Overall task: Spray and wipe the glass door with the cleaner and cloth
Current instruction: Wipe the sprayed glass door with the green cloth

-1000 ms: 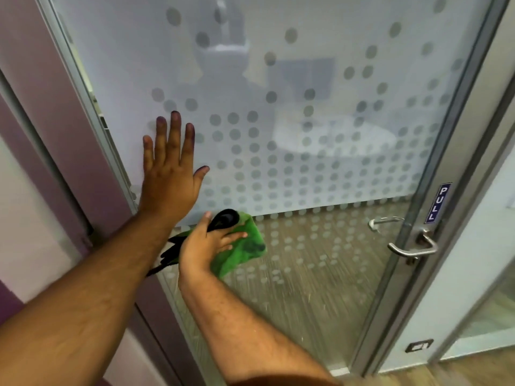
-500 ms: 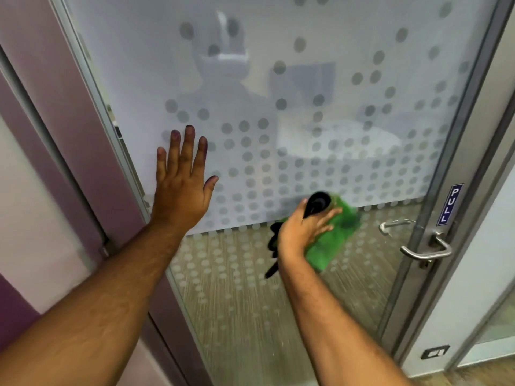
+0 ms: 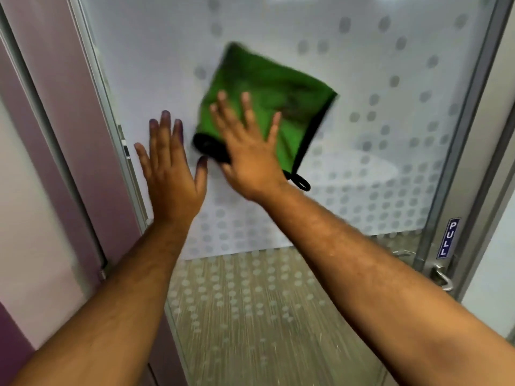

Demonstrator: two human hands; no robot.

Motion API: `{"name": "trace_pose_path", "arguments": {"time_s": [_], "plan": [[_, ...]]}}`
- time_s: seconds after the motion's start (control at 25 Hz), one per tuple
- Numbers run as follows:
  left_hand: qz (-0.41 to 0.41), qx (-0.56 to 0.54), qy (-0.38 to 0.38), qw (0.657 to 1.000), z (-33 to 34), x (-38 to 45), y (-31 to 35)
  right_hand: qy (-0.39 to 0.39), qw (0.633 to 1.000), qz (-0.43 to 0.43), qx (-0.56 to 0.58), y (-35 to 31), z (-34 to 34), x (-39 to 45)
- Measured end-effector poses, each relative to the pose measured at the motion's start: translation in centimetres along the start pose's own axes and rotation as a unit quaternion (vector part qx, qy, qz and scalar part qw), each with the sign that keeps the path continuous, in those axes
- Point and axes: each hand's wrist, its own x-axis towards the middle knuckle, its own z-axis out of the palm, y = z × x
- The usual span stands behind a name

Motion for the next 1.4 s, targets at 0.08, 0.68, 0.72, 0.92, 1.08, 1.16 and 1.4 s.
{"name": "trace_pose_path", "arguments": {"time_s": [0.08,0.68,0.72,0.92,1.08,1.16,1.4], "plan": [[-0.012,-0.025,0.025,0.999,0.5,0.8,-0.3,-0.039,0.988,-0.142,-0.047,0.1,-0.2,0.4],[0.001,0.125,-0.006,0.992,1.7,0.0,-1.0,0.175,0.921,0.348,-0.015,16.6,-9.5,8.4],[0.001,0.128,-0.017,0.992,1.5,-0.1,-0.9,0.175,0.922,0.344,-0.007,15.5,-9.2,9.2],[-0.037,0.098,-0.052,0.993,0.2,0.1,0.8,0.088,0.99,0.09,-0.058,8.4,-7.6,11.0],[-0.158,-0.06,-0.069,0.983,0.1,-3.2,5.9,-0.053,0.984,-0.16,-0.054,5.9,-3.8,2.3],[-0.171,-0.093,-0.097,0.976,0.1,-6.3,7.8,-0.105,0.977,-0.185,-0.03,7.6,-2.4,-4.2],[-0.165,-0.128,-0.234,0.95,-0.9,-11.9,11.6,-0.167,0.975,0.124,0.074,14.4,-3.1,-20.6]]}}
